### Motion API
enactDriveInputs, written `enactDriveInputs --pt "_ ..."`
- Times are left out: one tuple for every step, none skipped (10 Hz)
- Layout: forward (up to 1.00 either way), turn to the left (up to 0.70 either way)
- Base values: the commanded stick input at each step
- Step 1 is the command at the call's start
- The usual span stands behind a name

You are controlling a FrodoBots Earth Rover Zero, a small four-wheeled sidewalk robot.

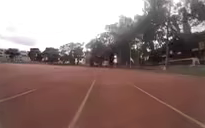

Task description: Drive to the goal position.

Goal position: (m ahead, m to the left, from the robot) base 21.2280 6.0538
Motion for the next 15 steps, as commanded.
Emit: enactDriveInputs --pt "0.7 0.0" --pt "0.7 0.0" --pt "0.7 0.0" --pt "0.7 0.0" --pt "0.7 0.0" --pt "0.7 0.0" --pt "0.7 0.0" --pt "0.7 0.0" --pt "0.7 0.0" --pt "0.7 0.0" --pt "0.7 0.0" --pt "0.7 0.0" --pt "0.7 0.0" --pt "0.7 0.0" --pt "0.7 0.0"
